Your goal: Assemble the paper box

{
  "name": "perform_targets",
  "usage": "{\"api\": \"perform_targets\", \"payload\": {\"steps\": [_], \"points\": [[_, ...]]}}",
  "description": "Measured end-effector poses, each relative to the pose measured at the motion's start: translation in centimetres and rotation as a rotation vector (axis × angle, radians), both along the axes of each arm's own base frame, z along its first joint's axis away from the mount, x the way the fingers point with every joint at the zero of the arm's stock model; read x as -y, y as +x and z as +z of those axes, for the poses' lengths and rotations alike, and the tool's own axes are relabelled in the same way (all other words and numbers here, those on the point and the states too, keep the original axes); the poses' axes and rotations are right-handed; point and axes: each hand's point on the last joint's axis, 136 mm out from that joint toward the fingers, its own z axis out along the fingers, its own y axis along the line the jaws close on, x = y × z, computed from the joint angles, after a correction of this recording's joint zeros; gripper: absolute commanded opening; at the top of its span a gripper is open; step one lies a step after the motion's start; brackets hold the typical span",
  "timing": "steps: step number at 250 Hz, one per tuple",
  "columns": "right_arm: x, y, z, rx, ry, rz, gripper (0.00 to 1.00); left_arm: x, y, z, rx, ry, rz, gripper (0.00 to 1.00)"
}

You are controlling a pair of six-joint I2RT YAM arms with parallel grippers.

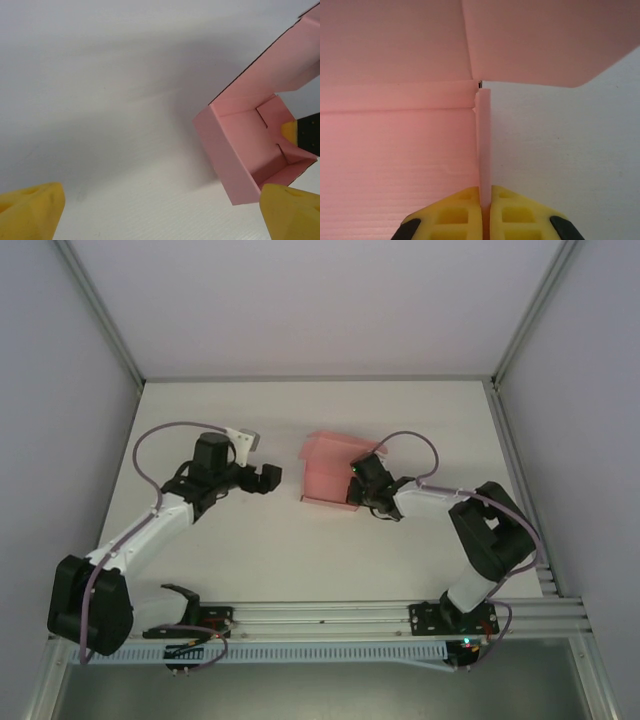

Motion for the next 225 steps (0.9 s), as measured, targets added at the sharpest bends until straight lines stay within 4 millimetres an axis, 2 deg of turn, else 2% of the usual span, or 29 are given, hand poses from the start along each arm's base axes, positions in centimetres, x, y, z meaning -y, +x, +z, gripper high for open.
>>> {"api": "perform_targets", "payload": {"steps": [33,59,71,90,122,133,155,177,201,225], "points": [[-0.3,0.2,0.2,0.039,0.015,0.029,0.00,-1.7,0.5,0.0,-0.011,-0.017,0.076,1.00],[-0.5,-0.8,0.9,0.084,0.062,0.085,0.00,-3.2,1.0,-0.6,-0.041,-0.040,0.145,1.00],[-0.8,-1.2,1.9,0.113,0.098,0.115,0.00,-3.6,1.1,-0.9,-0.054,-0.056,0.161,1.00],[-2.0,-1.1,5.2,0.202,0.187,0.166,0.00,-3.5,1.2,-1.4,-0.068,-0.099,0.150,1.00],[-4.9,-0.8,14.8,0.452,0.388,0.272,0.00,-0.8,0.1,-1.1,-0.073,-0.222,0.017,1.00],[-5.8,-1.1,18.0,0.526,0.440,0.313,0.00,0.3,-0.3,-0.5,-0.059,-0.260,-0.038,1.00],[-7.9,-2.3,22.8,0.633,0.502,0.403,0.00,3.0,-1.4,1.7,-0.002,-0.323,-0.165,1.00],[-9.6,-3.5,25.3,0.690,0.533,0.475,0.00,5.3,-2.7,4.3,0.065,-0.370,-0.276,1.00],[-10.7,-4.6,25.9,0.711,0.545,0.522,0.00,7.0,-3.5,6.7,0.118,-0.398,-0.364,1.00],[-10.8,-4.7,26.8,0.748,0.549,0.536,0.00,7.5,-3.3,7.7,0.135,-0.403,-0.384,1.00]]}}
